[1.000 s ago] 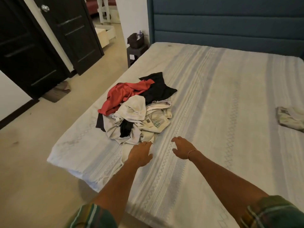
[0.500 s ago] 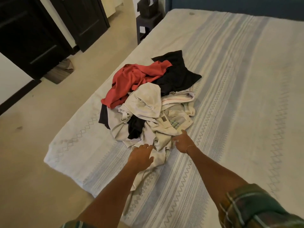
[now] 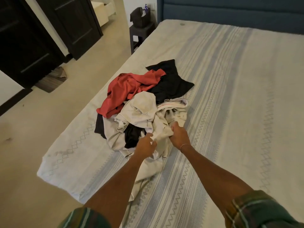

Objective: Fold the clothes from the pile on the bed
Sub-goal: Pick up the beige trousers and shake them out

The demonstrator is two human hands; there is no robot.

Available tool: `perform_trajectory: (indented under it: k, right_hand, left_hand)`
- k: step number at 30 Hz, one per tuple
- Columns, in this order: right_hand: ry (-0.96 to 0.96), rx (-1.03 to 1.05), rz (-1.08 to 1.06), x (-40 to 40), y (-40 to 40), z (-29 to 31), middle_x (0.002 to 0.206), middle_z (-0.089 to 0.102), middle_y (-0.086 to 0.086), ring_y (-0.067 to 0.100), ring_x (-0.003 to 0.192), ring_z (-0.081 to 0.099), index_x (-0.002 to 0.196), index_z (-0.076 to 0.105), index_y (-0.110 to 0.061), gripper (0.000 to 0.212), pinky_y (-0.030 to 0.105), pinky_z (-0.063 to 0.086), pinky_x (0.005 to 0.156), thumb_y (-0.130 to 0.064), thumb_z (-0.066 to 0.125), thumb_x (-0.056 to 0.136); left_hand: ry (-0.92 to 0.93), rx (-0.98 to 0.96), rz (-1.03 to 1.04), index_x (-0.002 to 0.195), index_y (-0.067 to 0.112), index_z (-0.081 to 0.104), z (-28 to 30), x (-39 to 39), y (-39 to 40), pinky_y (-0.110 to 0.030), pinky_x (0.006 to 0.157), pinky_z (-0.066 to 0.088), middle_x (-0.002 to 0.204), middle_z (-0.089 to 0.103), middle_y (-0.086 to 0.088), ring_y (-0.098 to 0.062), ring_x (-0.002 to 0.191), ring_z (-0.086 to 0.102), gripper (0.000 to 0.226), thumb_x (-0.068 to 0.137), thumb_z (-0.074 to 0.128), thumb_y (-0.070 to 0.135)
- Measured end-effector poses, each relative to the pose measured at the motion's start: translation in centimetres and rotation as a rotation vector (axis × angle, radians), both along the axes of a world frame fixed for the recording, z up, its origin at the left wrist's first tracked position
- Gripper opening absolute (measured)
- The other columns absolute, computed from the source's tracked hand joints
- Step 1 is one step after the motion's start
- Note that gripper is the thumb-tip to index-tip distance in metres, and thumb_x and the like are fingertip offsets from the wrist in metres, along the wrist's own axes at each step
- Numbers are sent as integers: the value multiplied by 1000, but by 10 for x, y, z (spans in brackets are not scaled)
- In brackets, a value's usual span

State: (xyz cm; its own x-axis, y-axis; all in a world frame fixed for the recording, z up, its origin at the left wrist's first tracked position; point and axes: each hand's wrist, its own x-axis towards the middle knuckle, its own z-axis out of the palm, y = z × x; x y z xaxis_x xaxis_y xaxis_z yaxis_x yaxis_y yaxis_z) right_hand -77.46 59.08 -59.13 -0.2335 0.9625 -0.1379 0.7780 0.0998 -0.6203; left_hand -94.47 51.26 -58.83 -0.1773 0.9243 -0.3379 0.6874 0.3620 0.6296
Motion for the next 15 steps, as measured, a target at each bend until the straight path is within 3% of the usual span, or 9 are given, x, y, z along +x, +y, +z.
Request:
perform_trajectory:
  k: [4, 7, 9, 11, 13, 15]
  right_hand:
    - [-54, 129, 111, 20, 0, 45, 90, 67, 12, 31, 80, 62, 120, 52, -19, 40, 35, 47, 63, -2, 60, 85]
    - [-57, 292, 213, 35, -3, 90, 93, 73, 11, 32, 85, 67, 117, 67, -17, 30, 38, 53, 71, -20, 60, 88]
    - [-33, 428, 261, 46, -7, 123, 89, 75, 9, 30, 81, 69, 107, 74, -17, 24, 39, 55, 73, -23, 63, 87]
    - [-31, 563, 285, 61, -10, 153, 85, 75, 8, 29, 76, 69, 100, 76, -15, 18, 39, 55, 74, -14, 72, 82]
    - [22, 631, 266, 79, -13, 179, 89, 75, 9, 30, 79, 69, 101, 76, -14, 21, 42, 55, 76, -14, 72, 80]
    - [108, 582, 192, 99, -12, 198, 107, 73, 8, 30, 93, 67, 118, 71, -16, 32, 47, 55, 85, -21, 70, 86]
  left_hand:
    - [6, 66, -69, 147, 11, 38, 33, 15, 15, -41, 98, 46, 131, 57, -13, -30, 120, 55, 74, 85, 76, 25]
    - [58, 184, -154, 144, 13, 40, 65, 35, 20, -41, 93, 47, 126, 57, -9, -28, 113, 54, 86, 73, 85, 32]
    - [9, 241, -162, 138, 12, 47, 88, 54, 24, -34, 88, 45, 119, 62, -8, -27, 108, 59, 75, 76, 83, 33]
    - [-94, 317, -87, 126, 7, 57, 115, 73, 29, -27, 83, 42, 109, 67, -9, -28, 104, 64, 45, 87, 69, 25]
    - [-142, 412, -47, 116, 3, 64, 145, 92, 33, -34, 84, 47, 104, 70, -14, -29, 98, 66, 35, 87, 55, 20]
    - [-179, 509, -54, 100, 0, 67, 173, 111, 36, -44, 79, 52, 94, 71, -15, -28, 87, 66, 34, 81, 48, 21]
